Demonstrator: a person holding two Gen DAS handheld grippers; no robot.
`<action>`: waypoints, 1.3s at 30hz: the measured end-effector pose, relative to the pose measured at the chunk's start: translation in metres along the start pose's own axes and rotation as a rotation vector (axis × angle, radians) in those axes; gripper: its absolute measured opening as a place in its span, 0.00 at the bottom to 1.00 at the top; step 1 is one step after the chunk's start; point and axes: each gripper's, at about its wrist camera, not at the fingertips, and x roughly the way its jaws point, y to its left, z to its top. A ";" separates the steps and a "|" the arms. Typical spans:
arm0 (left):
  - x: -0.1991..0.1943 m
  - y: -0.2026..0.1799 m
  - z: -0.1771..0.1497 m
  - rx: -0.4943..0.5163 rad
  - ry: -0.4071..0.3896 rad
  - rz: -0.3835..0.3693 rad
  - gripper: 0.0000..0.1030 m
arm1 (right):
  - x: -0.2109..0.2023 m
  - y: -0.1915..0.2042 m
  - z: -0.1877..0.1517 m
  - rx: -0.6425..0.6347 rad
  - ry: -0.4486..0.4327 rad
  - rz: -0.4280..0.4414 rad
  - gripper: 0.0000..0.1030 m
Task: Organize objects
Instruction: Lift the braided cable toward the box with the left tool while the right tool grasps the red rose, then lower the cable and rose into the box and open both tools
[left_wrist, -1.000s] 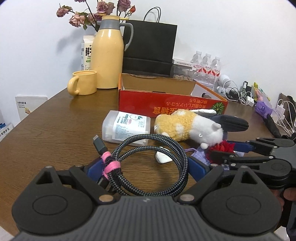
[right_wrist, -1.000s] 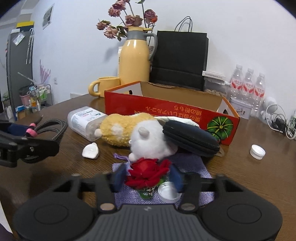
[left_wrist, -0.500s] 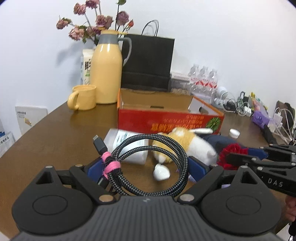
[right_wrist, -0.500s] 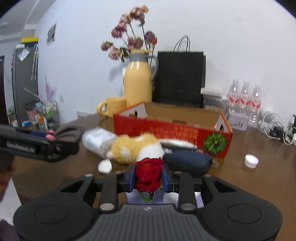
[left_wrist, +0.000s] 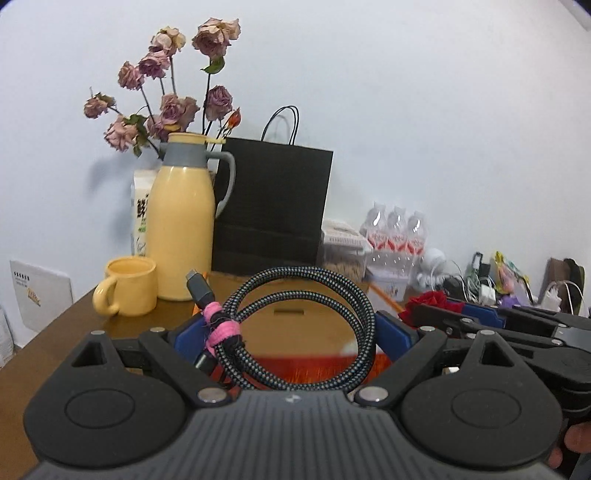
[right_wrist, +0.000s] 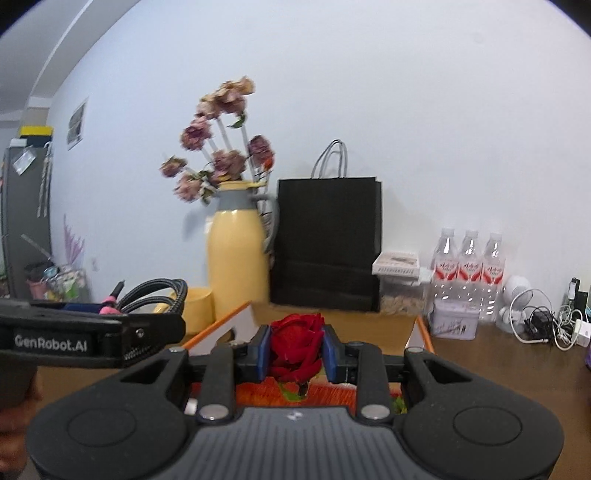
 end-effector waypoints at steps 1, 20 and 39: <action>0.008 -0.001 0.004 -0.003 0.000 0.003 0.91 | 0.009 -0.005 0.005 0.003 -0.005 -0.009 0.26; 0.161 0.005 0.011 -0.012 0.126 0.131 0.91 | 0.138 -0.075 -0.006 0.085 0.128 -0.133 0.26; 0.182 0.014 -0.002 -0.014 0.211 0.202 1.00 | 0.158 -0.078 -0.023 0.082 0.231 -0.162 1.00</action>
